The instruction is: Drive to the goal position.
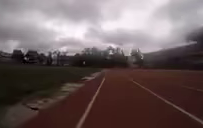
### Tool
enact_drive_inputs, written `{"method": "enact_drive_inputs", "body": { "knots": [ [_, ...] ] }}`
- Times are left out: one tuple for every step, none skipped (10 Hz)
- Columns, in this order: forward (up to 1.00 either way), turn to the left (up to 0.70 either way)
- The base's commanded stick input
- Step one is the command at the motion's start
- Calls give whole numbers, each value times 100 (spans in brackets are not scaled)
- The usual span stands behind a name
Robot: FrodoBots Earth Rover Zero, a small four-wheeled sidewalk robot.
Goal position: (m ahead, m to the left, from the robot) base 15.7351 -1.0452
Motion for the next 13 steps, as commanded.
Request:
{"method": "enact_drive_inputs", "body": {
  "knots": [
    [70,0],
    [70,0],
    [70,0],
    [70,0],
    [70,0],
    [70,0],
    [70,0],
    [70,0],
    [70,0],
    [70,0],
    [70,0],
    [70,0],
    [70,0]
  ]
}}
